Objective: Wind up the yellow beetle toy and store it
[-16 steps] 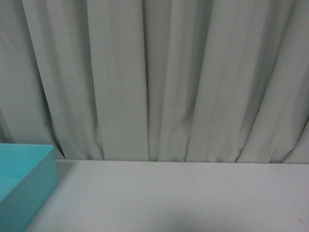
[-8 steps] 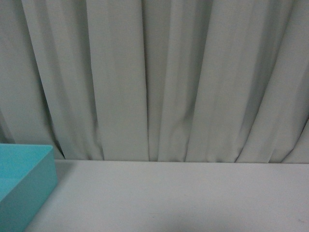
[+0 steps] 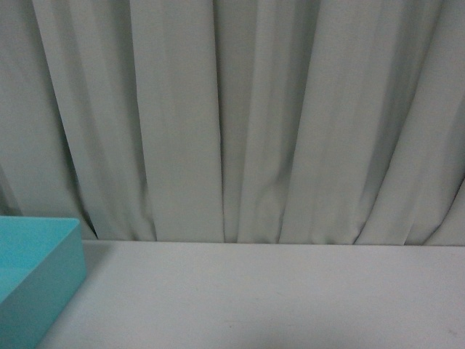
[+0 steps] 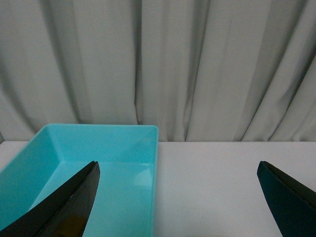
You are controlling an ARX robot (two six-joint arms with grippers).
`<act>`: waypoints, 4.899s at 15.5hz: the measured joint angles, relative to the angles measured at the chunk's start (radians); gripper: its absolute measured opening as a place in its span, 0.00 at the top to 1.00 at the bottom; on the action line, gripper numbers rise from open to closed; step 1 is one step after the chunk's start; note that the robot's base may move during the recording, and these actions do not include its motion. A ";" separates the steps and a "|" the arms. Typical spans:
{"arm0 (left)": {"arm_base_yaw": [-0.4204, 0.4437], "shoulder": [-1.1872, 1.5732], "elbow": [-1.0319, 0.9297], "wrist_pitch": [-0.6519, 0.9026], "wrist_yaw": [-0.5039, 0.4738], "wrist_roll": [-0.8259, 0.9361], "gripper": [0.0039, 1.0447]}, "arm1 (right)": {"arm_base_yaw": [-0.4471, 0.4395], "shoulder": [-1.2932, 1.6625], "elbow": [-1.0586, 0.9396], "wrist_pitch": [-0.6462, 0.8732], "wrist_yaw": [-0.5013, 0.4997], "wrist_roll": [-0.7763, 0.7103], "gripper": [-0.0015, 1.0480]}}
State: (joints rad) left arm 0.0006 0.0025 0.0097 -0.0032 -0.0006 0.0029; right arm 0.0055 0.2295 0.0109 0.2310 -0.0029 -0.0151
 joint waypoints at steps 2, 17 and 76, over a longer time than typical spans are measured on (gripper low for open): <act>0.000 0.000 0.000 0.000 0.000 0.000 0.06 | 0.000 -0.033 0.000 -0.033 0.000 0.000 0.98; 0.000 0.000 0.000 0.000 0.000 0.000 0.06 | 0.000 -0.227 0.000 -0.235 0.003 0.000 0.34; -0.287 1.872 0.818 -0.302 -0.047 1.540 0.49 | -0.001 -0.227 0.000 -0.235 0.003 0.001 0.06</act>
State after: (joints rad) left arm -0.2863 1.8744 0.8276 -0.3054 -0.0479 1.5433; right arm 0.0044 0.0029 0.0109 -0.0040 0.0002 -0.0143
